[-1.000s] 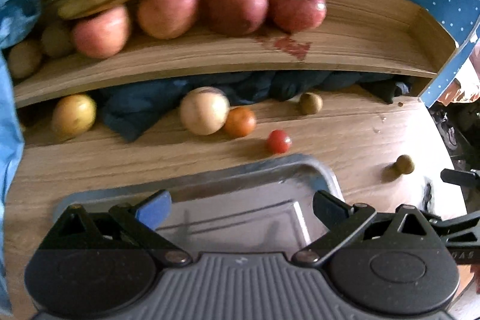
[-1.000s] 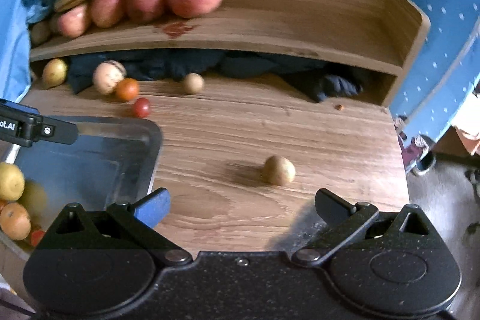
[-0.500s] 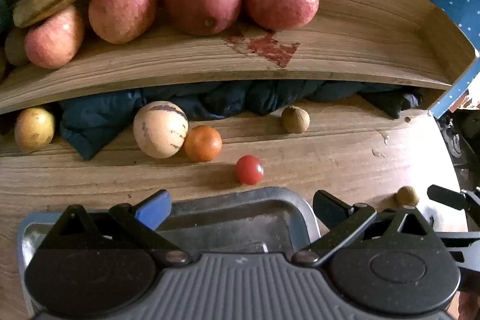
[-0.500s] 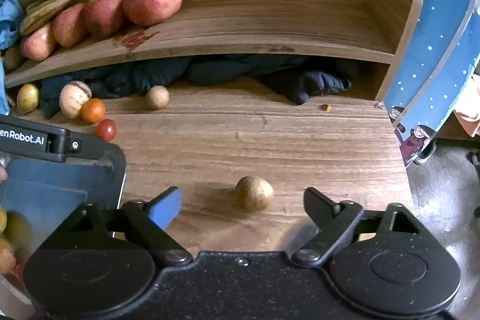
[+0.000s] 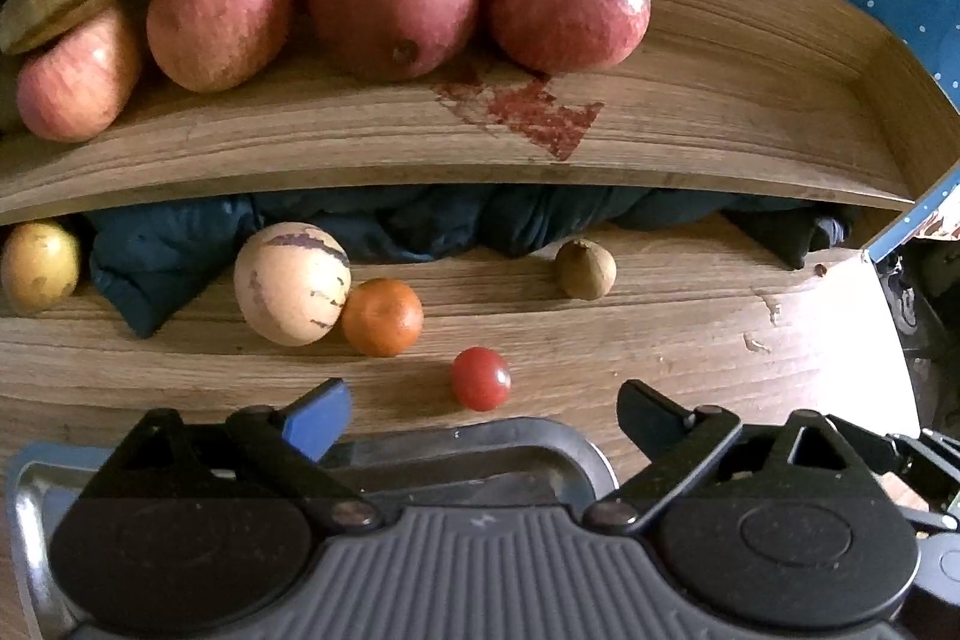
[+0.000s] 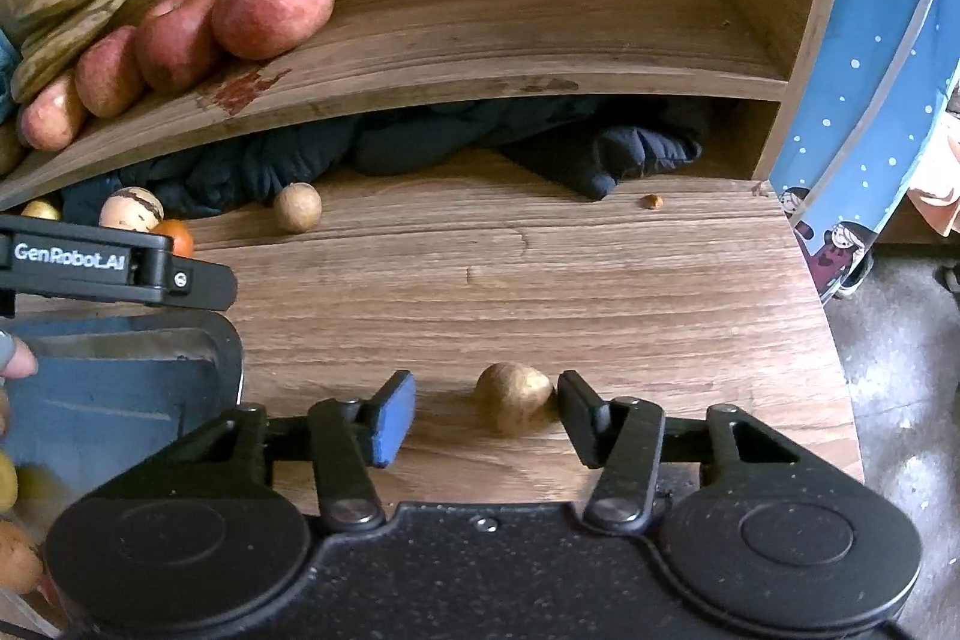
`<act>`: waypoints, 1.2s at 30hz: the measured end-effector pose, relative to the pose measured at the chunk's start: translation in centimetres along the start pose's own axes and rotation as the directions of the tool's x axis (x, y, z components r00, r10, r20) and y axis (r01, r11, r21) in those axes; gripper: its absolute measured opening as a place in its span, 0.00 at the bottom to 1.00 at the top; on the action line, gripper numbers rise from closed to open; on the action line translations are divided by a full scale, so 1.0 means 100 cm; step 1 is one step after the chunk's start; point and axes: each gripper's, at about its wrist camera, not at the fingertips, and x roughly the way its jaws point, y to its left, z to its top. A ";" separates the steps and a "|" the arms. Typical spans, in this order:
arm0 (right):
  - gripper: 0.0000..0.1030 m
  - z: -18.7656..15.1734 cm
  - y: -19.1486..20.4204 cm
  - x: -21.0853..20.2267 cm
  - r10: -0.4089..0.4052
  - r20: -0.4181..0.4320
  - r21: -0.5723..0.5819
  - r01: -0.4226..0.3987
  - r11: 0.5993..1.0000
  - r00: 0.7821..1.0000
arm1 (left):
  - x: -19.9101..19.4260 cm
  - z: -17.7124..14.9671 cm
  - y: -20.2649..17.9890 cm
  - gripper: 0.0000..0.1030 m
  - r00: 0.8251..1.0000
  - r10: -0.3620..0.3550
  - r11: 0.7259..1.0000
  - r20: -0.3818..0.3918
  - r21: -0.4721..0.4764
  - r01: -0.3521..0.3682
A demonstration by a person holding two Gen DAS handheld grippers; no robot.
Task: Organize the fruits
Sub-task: 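Close the right tool on the brown fruit while the left tool grips the cherry tomato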
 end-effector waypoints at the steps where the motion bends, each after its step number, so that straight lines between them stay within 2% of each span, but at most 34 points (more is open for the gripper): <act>1: 0.51 0.000 0.001 0.000 -0.003 0.000 0.002 0.003 1.000 1.000 | 0.001 0.000 0.000 0.91 1.000 -0.005 1.000 -0.001 0.000 0.005; 10: 0.36 0.004 -0.001 0.002 -0.004 0.011 -0.003 0.004 1.000 1.000 | 0.006 0.001 -0.003 0.76 1.000 -0.026 1.000 -0.008 -0.014 0.026; 21: 0.36 0.000 -0.003 -0.002 -0.011 -0.006 0.015 0.011 1.000 1.000 | 0.012 0.002 0.004 0.58 0.999 -0.025 0.997 -0.021 -0.075 0.023; 25: 0.31 0.000 -0.002 -0.003 -0.007 0.003 0.014 0.007 1.000 1.000 | 0.013 0.001 0.005 0.52 0.999 -0.022 0.996 -0.024 -0.082 0.020; 28: 0.31 0.002 -0.002 -0.001 -0.001 0.006 0.011 0.000 1.000 1.000 | 0.013 0.002 0.005 0.49 1.000 -0.022 0.996 -0.020 -0.089 0.020; 36: 0.30 0.004 0.005 0.003 0.041 0.007 -0.024 -0.041 0.999 0.999 | 0.012 0.001 0.005 0.31 1.000 -0.025 0.997 -0.005 -0.080 0.025</act>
